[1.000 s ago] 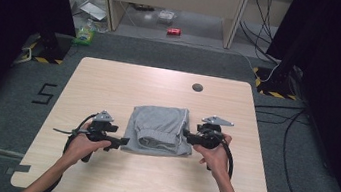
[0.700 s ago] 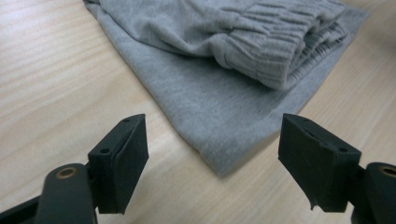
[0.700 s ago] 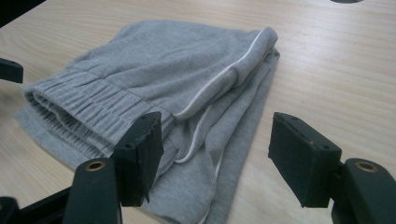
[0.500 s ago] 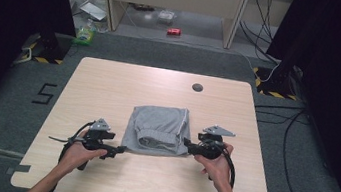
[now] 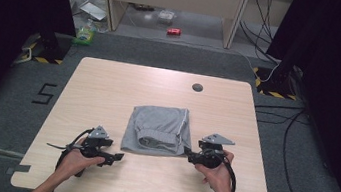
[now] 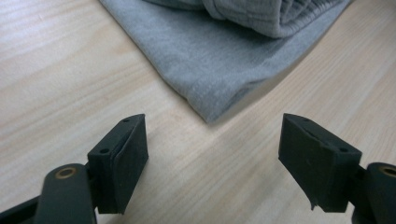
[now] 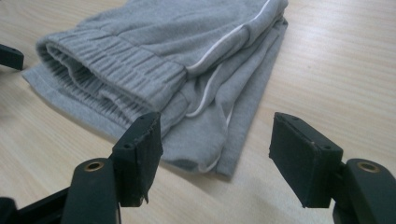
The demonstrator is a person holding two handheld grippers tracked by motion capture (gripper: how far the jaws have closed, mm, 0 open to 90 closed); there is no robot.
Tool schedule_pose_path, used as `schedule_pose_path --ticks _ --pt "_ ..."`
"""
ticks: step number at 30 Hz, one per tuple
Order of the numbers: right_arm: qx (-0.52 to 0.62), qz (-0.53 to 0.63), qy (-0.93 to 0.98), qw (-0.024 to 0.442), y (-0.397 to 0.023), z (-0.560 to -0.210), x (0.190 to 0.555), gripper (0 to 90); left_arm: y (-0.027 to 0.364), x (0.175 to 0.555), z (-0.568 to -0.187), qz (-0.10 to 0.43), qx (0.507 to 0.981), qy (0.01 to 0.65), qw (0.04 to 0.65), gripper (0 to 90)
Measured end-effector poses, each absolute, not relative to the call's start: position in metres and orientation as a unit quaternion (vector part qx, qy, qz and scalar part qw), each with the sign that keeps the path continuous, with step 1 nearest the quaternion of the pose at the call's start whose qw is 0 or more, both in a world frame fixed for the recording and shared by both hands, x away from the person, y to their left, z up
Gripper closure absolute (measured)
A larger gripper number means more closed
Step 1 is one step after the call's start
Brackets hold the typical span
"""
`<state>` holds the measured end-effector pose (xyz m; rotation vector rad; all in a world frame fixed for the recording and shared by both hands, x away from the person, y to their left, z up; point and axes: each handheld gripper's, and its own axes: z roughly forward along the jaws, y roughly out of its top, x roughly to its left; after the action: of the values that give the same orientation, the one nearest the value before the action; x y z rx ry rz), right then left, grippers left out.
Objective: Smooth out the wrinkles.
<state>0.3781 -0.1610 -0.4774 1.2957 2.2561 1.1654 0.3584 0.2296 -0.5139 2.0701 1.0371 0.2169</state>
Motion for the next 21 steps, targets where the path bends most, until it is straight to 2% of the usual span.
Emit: schedule_pose_path --ticks 11,21 --pt "0.440 0.383 0.799 0.147 -0.163 -0.489 0.360 33.7 0.233 0.343 -0.512 0.108 0.821 0.399 0.394 23.1" --pt "0.434 0.373 0.807 0.145 -0.164 -0.496 0.347 29.1 0.238 0.329 -0.514 0.119 0.822 0.396 0.392 22.6"
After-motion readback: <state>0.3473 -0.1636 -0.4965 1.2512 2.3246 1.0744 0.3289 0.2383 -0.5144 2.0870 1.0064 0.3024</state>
